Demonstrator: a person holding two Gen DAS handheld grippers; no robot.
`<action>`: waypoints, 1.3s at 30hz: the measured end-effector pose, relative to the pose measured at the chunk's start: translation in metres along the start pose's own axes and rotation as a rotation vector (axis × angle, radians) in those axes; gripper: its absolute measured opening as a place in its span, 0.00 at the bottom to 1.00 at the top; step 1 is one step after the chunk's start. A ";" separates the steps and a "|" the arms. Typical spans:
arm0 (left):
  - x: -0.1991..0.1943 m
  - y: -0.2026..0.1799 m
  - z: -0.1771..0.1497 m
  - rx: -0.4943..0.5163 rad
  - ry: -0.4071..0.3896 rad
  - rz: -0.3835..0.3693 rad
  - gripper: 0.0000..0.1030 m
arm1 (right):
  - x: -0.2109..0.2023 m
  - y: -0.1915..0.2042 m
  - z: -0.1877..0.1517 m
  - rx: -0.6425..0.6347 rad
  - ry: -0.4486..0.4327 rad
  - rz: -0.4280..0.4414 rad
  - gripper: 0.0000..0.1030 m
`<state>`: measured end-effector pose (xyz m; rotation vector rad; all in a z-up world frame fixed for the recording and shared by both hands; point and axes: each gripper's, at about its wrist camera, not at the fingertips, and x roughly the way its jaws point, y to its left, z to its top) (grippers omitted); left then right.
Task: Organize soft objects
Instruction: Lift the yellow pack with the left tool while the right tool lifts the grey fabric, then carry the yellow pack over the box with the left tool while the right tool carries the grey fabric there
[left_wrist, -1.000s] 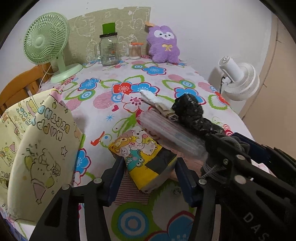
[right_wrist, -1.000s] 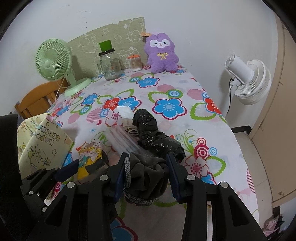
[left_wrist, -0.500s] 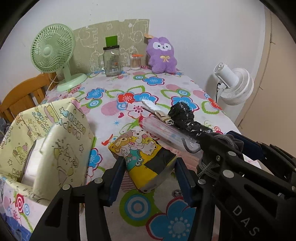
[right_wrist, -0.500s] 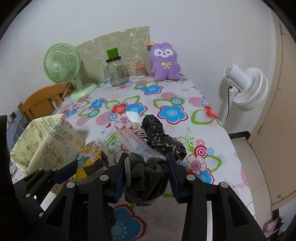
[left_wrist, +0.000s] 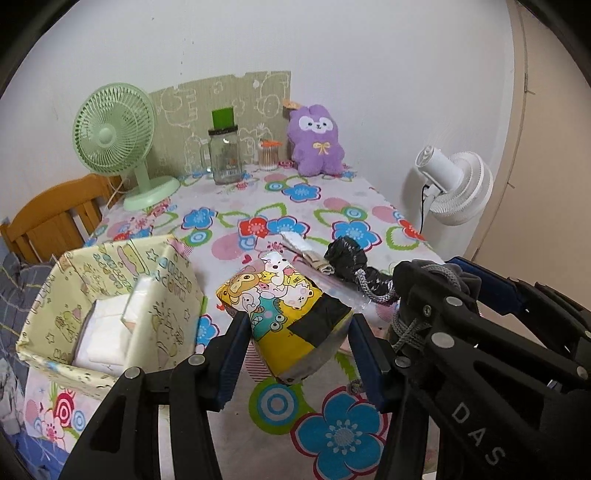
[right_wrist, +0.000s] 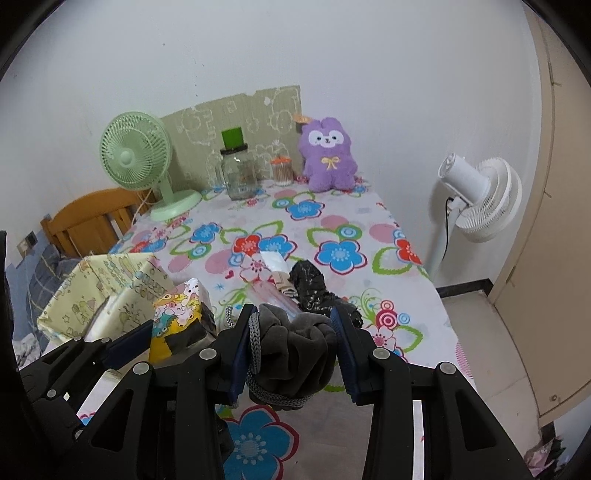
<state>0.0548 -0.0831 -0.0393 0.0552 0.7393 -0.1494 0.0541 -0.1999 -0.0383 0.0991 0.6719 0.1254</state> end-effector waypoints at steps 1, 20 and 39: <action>-0.004 -0.001 0.001 0.001 -0.006 0.001 0.55 | -0.003 0.001 0.001 -0.001 -0.006 -0.001 0.43; -0.042 0.009 0.021 0.035 -0.085 0.014 0.55 | -0.031 0.021 0.027 -0.047 -0.059 -0.008 0.43; -0.042 0.059 0.033 0.007 -0.094 0.077 0.55 | -0.016 0.072 0.048 -0.135 -0.047 0.028 0.43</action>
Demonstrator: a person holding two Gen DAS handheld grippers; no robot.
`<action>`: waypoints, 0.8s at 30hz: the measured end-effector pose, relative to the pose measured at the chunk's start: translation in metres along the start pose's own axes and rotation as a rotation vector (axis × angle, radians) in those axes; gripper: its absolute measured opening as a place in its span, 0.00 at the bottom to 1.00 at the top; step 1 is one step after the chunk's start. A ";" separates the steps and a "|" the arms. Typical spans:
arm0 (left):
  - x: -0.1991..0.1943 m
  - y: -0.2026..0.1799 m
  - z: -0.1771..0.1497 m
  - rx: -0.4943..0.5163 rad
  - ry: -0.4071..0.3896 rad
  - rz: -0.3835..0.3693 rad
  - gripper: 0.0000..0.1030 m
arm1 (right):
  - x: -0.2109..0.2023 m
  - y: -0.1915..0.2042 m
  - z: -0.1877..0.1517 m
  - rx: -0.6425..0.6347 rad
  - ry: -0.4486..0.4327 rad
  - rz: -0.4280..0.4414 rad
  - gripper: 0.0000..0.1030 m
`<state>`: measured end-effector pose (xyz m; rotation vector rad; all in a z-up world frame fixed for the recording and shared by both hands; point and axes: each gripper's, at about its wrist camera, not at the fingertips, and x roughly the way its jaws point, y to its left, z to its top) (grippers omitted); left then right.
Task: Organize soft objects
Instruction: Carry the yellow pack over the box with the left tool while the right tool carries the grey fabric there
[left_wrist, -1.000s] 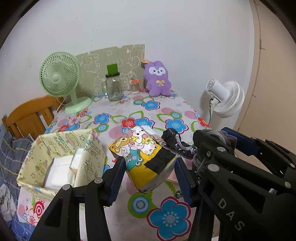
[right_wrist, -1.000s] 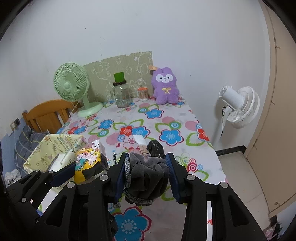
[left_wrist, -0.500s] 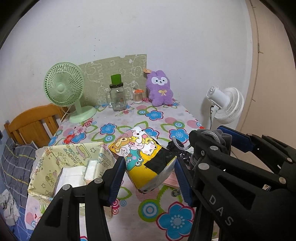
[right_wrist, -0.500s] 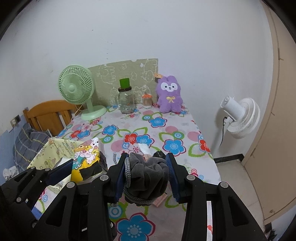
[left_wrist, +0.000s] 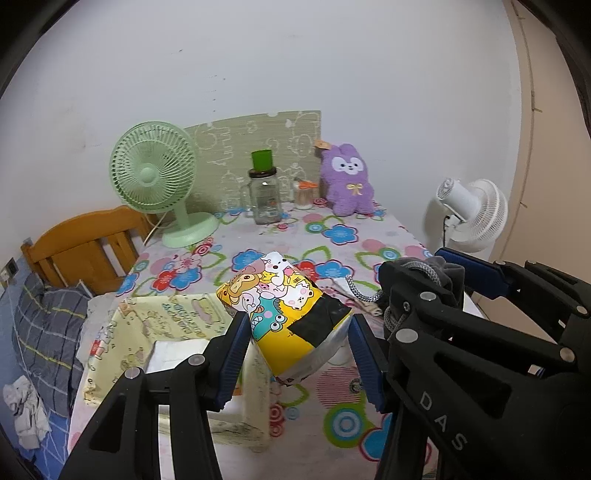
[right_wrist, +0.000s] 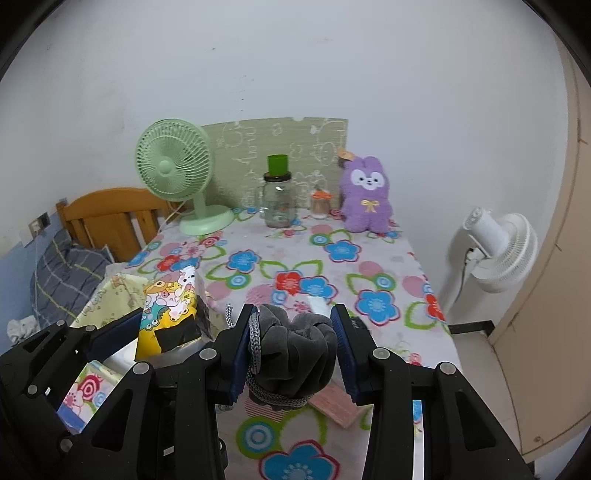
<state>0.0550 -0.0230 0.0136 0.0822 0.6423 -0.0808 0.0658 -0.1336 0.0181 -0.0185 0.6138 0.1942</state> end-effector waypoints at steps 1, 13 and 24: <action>0.001 0.003 0.000 -0.004 0.001 0.001 0.55 | 0.001 0.004 0.001 -0.005 0.000 0.004 0.43; 0.003 0.042 0.001 -0.018 -0.002 0.031 0.55 | 0.018 0.045 0.014 -0.060 -0.005 0.058 0.43; 0.013 0.084 -0.004 -0.059 0.025 0.067 0.55 | 0.036 0.084 0.020 -0.113 0.018 0.115 0.43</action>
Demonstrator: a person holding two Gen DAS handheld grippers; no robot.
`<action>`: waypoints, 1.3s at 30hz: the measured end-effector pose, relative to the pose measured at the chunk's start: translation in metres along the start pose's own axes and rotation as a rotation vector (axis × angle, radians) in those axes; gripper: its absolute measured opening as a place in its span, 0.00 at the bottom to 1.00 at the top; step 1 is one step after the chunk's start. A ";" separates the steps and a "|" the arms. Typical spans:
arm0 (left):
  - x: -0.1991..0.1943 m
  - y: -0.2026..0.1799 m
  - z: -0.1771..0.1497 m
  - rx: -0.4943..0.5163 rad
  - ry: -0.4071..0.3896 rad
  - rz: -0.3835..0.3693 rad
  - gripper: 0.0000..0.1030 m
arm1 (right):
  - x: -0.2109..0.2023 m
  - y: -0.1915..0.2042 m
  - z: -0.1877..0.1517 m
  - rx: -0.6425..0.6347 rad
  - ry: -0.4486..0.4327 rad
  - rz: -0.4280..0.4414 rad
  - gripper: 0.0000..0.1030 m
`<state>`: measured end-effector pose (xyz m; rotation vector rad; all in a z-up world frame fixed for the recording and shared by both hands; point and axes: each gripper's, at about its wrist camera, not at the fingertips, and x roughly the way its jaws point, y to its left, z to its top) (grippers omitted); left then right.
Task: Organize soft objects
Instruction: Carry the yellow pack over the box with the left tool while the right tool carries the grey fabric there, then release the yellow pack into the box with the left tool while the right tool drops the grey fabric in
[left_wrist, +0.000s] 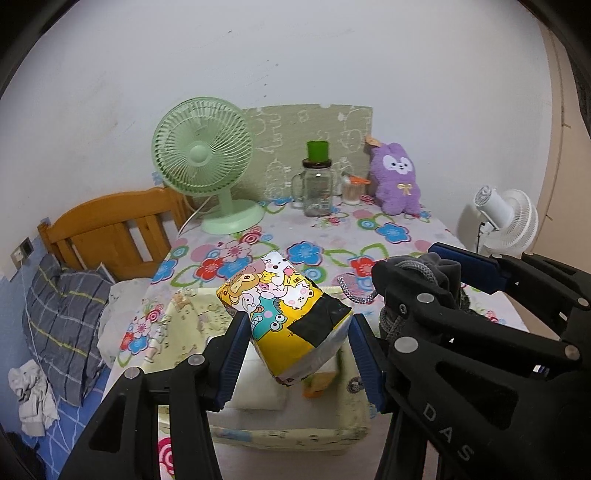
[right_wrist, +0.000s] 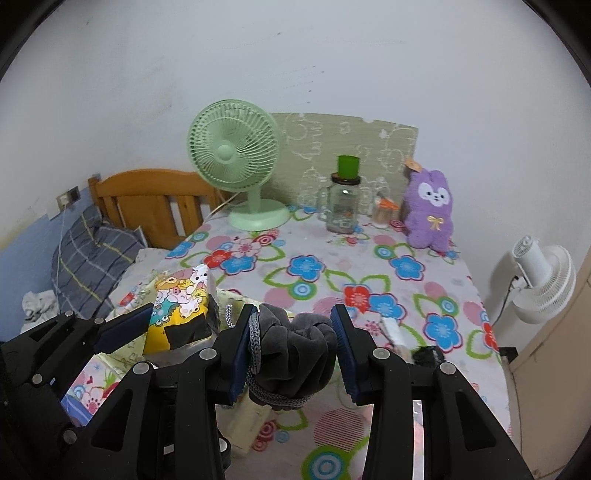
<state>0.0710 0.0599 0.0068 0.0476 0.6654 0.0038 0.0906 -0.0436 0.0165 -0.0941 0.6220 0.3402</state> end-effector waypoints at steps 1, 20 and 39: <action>0.002 0.005 -0.001 -0.006 0.004 0.006 0.55 | 0.003 0.004 0.001 -0.004 0.002 0.005 0.43; 0.032 0.069 -0.021 -0.041 0.085 0.080 0.55 | 0.052 0.067 -0.002 -0.050 0.078 0.116 0.43; 0.047 0.079 -0.041 -0.028 0.153 0.051 0.77 | 0.089 0.084 -0.016 -0.063 0.183 0.144 0.43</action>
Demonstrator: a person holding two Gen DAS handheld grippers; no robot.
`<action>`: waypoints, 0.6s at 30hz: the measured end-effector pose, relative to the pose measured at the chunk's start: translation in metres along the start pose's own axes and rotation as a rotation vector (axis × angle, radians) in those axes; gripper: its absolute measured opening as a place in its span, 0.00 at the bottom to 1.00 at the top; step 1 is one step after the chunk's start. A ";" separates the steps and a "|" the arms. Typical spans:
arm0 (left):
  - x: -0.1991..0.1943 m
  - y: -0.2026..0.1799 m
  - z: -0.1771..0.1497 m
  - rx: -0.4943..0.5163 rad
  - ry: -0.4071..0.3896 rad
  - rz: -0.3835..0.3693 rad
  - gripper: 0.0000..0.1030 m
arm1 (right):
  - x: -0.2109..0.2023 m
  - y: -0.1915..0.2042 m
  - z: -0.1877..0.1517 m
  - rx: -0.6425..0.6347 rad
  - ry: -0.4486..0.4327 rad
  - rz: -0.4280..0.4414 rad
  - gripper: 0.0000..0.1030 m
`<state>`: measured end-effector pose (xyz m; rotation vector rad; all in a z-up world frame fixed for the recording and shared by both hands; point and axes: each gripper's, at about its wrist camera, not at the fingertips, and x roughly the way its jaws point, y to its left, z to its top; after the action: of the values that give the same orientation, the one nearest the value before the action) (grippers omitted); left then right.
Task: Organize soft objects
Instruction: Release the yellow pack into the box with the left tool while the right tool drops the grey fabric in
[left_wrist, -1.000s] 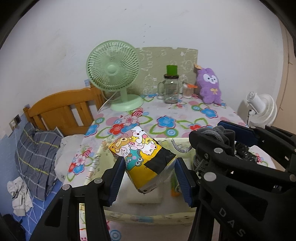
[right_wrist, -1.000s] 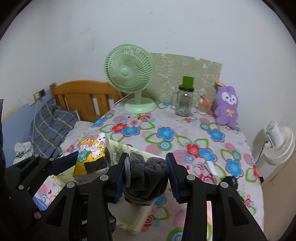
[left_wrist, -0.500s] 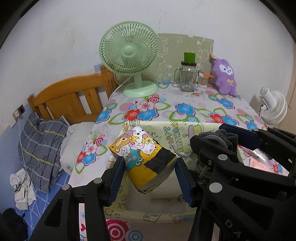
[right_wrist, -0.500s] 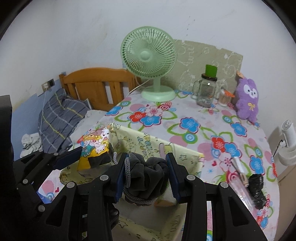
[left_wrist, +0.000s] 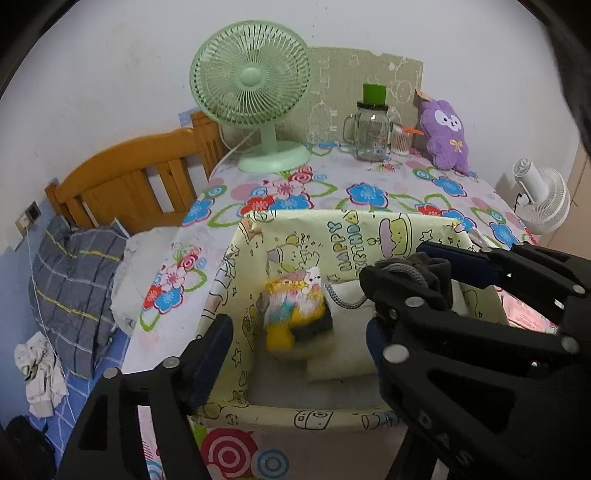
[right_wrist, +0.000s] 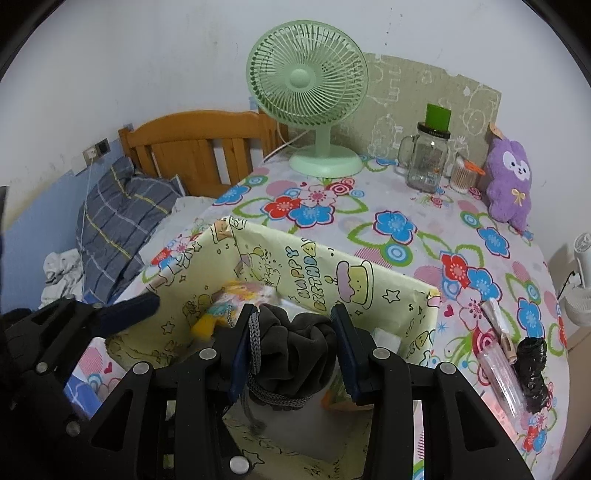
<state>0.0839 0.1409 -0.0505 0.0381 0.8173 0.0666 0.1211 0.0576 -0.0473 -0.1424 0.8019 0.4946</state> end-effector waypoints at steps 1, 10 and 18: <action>-0.001 -0.001 -0.001 0.004 -0.005 0.005 0.80 | 0.002 0.000 0.000 0.000 0.002 -0.004 0.43; 0.010 0.005 0.001 -0.024 0.038 -0.021 0.86 | 0.012 0.001 0.003 -0.005 0.024 -0.004 0.49; 0.010 0.004 0.001 -0.028 0.038 -0.031 0.89 | 0.009 -0.001 0.003 0.005 -0.002 -0.015 0.78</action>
<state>0.0912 0.1452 -0.0567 -0.0027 0.8548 0.0498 0.1283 0.0610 -0.0520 -0.1430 0.7999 0.4783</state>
